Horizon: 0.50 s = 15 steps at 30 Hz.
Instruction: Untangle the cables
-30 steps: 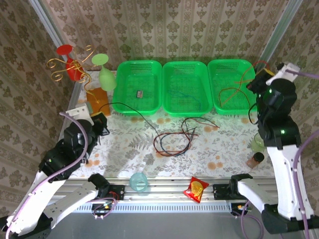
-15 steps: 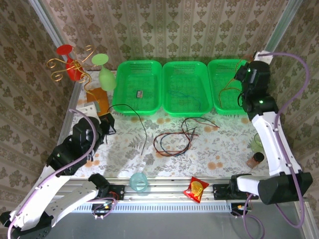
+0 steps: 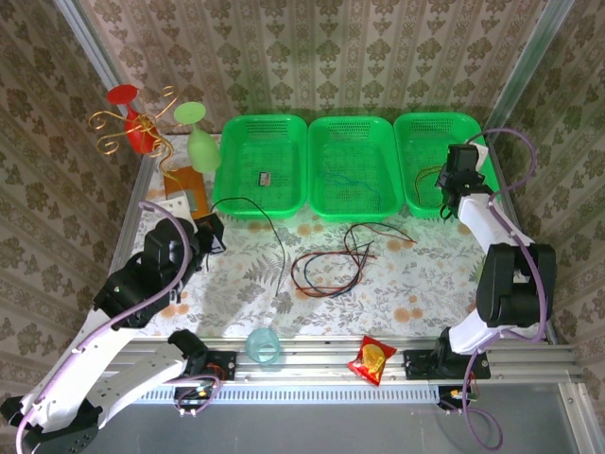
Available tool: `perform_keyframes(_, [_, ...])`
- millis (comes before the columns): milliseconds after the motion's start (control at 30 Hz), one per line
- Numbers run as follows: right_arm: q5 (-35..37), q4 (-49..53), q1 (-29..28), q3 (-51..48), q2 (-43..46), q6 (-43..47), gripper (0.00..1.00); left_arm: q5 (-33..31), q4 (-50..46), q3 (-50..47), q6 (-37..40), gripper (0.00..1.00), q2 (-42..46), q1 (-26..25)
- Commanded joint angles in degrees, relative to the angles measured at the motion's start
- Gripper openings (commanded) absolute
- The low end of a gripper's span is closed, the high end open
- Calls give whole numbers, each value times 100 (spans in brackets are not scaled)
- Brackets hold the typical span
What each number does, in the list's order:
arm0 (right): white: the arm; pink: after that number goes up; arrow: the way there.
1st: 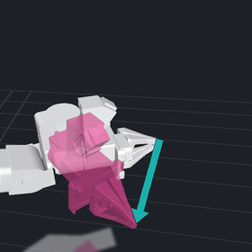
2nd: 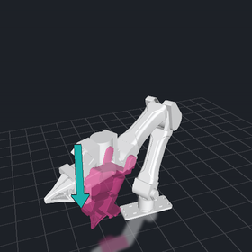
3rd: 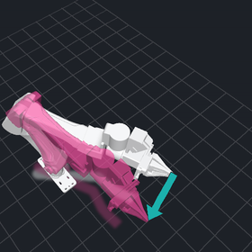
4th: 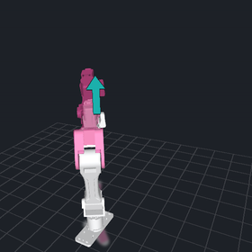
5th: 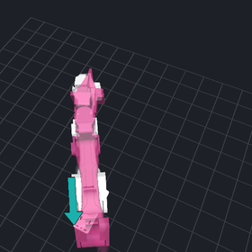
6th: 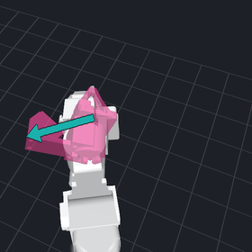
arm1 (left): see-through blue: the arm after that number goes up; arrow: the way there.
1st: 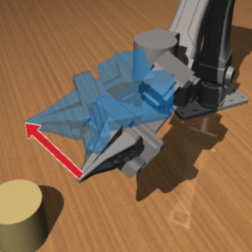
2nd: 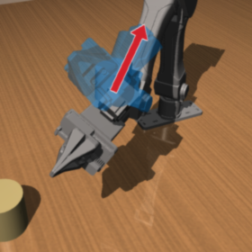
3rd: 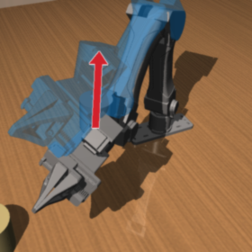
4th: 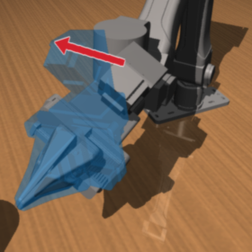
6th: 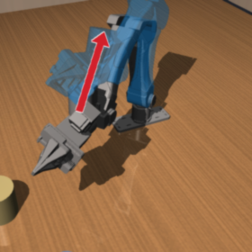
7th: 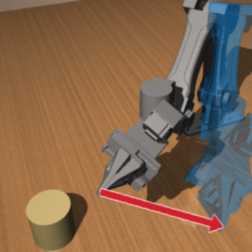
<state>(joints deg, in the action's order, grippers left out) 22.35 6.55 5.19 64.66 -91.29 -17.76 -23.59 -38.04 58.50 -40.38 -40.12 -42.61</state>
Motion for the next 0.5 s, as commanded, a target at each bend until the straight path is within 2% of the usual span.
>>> perform_keyframes(0, [-403, 47, 70, 558, -342, -244, 0, 55, 94, -82, -154, 0, 74, 33])
perform_keyframes(233, [-1427, 1671, 105, 1776, -1602, -504, 0, 65, 57, -129, -188, 0, 126, 35])
perform_keyframes(467, [-1569, 2633, 96, 2364, -2429, -422, 0, 80, -2, -173, -225, 0, 164, 34])
